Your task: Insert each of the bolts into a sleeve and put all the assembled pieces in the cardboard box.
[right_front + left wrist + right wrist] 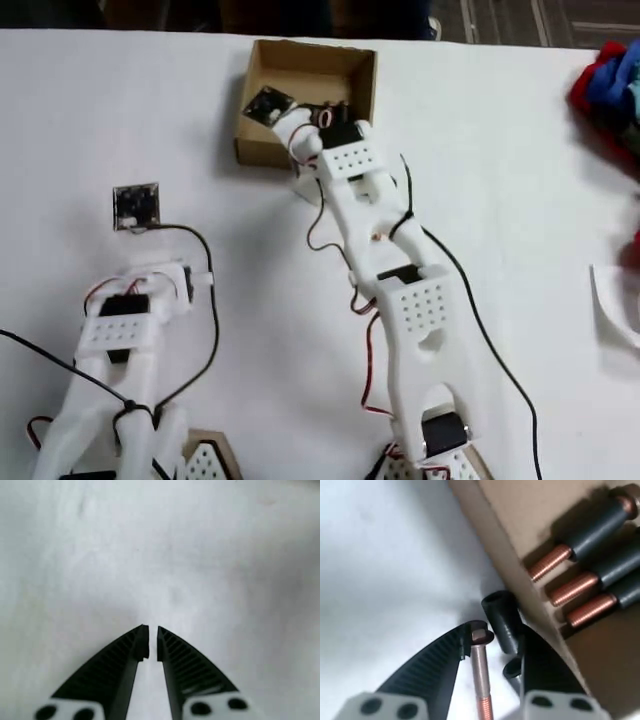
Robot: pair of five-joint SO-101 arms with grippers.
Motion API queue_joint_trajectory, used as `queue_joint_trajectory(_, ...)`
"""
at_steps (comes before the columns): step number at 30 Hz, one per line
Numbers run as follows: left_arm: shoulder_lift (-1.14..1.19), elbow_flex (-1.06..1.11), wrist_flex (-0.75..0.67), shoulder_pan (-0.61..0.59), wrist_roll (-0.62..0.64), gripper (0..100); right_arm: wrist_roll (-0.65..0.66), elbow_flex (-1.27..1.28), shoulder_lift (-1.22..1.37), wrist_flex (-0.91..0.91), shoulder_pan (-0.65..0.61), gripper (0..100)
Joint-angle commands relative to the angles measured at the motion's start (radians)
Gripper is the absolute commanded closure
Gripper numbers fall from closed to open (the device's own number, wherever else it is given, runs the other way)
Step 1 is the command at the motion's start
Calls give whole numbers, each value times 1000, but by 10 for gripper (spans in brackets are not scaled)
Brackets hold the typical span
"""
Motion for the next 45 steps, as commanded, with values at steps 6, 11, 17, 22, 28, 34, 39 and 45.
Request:
queue_joint_trajectory(6,0,-2,-20,-2,-11,940,14,12,4,220,-48,858)
queue_joint_trajectory(11,0,-2,-20,-2,-11,940,121,12,-53,337,-93,860)
queue_joint_trajectory(17,0,-2,-20,-2,-11,940,124,12,-228,383,-102,858)
queue_joint_trajectory(22,0,-2,-20,-2,-11,940,124,14,-282,288,-61,858)
queue_joint_trajectory(28,0,-2,-20,-2,-11,940,124,28,-200,174,-27,860)
queue_joint_trajectory(34,0,-2,-20,-2,-11,940,126,28,-110,35,-25,860)
queue_joint_trajectory(39,0,-2,-20,-2,-11,940,129,28,-65,-13,-25,861)
queue_joint_trajectory(45,0,-2,-20,-2,-11,940,132,28,-38,-36,-1,861)
